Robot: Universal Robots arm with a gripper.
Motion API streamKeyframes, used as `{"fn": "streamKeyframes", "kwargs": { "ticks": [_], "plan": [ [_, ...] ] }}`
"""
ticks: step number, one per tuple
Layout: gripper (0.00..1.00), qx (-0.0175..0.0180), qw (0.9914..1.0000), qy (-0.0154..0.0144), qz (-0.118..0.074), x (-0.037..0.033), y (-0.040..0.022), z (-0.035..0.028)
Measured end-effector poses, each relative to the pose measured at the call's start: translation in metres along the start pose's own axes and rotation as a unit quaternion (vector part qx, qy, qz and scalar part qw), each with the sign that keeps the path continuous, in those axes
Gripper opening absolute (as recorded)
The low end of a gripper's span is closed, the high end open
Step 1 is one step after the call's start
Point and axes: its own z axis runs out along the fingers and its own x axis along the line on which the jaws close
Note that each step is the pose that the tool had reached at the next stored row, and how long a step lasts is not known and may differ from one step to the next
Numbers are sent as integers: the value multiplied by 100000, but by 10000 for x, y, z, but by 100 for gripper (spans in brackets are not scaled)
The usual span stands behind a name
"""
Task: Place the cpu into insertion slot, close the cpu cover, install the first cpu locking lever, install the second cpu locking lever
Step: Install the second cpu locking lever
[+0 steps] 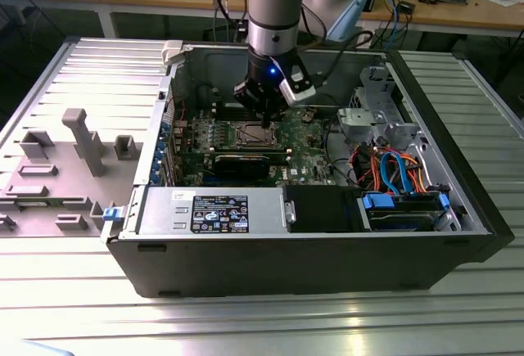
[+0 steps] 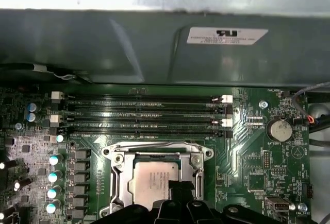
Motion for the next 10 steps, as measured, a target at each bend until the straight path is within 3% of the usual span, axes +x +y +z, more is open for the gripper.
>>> {"fn": "streamKeyframes", "kwargs": {
  "ticks": [5,7,10],
  "plan": [
    [11,18,100000,2,5,1,-40,-31],
    [11,62,100000,4,-3,-2,-49,-97],
    [11,62,100000,2,-3,-1,-90,-101]
  ]
}}
